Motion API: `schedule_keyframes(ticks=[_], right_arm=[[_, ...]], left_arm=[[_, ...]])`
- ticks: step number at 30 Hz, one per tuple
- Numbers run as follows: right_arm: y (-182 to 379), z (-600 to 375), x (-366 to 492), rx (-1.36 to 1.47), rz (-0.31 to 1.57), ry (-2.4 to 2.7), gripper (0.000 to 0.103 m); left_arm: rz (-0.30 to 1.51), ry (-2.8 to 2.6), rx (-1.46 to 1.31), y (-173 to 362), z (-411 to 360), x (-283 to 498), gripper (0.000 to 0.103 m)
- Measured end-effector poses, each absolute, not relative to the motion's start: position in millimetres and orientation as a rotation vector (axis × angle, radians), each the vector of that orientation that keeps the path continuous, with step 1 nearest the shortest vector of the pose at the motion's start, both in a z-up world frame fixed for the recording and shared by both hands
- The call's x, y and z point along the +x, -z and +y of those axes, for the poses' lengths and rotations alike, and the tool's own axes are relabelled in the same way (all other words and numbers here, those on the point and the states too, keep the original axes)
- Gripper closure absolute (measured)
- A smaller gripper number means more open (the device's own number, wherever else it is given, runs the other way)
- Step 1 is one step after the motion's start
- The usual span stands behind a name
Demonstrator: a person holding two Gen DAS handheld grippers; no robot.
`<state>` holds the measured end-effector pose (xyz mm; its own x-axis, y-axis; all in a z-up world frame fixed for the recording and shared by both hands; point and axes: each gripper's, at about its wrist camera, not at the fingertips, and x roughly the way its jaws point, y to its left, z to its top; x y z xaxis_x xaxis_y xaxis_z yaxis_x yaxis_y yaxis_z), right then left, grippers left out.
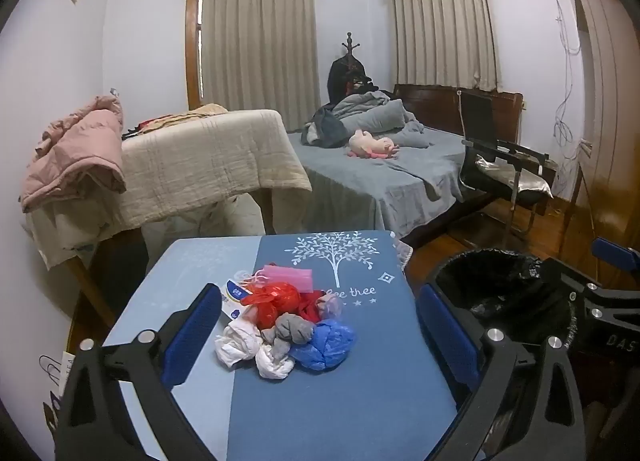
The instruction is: Collect trash
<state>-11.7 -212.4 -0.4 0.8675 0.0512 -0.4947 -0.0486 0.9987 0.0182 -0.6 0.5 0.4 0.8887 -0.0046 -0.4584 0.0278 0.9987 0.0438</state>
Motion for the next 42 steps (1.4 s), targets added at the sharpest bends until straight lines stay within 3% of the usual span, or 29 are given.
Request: schedule_keyframes(ticks=[42], right_arm=[[-0.6,-212.7,-10.5,0.007,0.515,-0.05,0.005]], left_arm=[[0.478,0.015,0.048,-2.6,3.7,-3.3,0.006]])
